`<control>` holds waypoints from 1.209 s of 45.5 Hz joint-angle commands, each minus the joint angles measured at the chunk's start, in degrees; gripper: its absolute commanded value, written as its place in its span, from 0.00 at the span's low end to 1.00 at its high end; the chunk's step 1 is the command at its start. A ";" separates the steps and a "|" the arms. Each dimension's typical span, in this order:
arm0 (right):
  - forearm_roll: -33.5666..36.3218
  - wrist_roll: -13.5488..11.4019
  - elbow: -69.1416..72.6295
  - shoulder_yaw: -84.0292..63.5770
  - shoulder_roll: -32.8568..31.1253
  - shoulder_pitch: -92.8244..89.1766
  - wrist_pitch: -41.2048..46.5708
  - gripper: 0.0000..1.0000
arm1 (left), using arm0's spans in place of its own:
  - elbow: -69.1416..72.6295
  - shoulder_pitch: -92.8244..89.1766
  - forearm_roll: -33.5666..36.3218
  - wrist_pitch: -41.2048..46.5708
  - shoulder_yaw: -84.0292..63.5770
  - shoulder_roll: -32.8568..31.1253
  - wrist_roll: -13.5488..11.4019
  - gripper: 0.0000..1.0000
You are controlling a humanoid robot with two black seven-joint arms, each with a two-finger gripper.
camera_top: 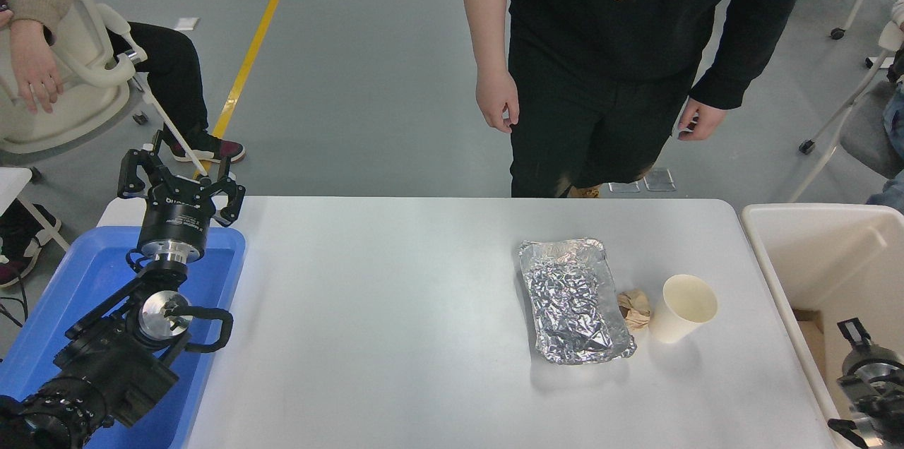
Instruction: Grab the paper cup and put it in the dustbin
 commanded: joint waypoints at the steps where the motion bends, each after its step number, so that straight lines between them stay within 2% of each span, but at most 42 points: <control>1: 0.00 0.08 0.00 0.00 -0.03 -0.01 0.00 0.00 | -0.05 -0.05 0.00 0.00 -0.01 0.00 -0.01 0.99; 44: 0.00 -0.01 -0.09 0.26 -0.03 0.16 -0.09 0.00 | -0.05 -0.05 0.00 0.00 0.08 0.00 -0.01 0.99; 52: 0.00 -0.45 -0.18 0.35 -0.03 0.17 -0.26 0.28 | -0.05 -0.05 0.00 0.00 0.08 0.00 -0.01 0.99; 55: 0.00 -0.54 -0.18 0.35 -0.03 0.17 -0.44 0.32 | 0.03 -0.05 0.00 0.00 0.08 0.00 -0.01 0.99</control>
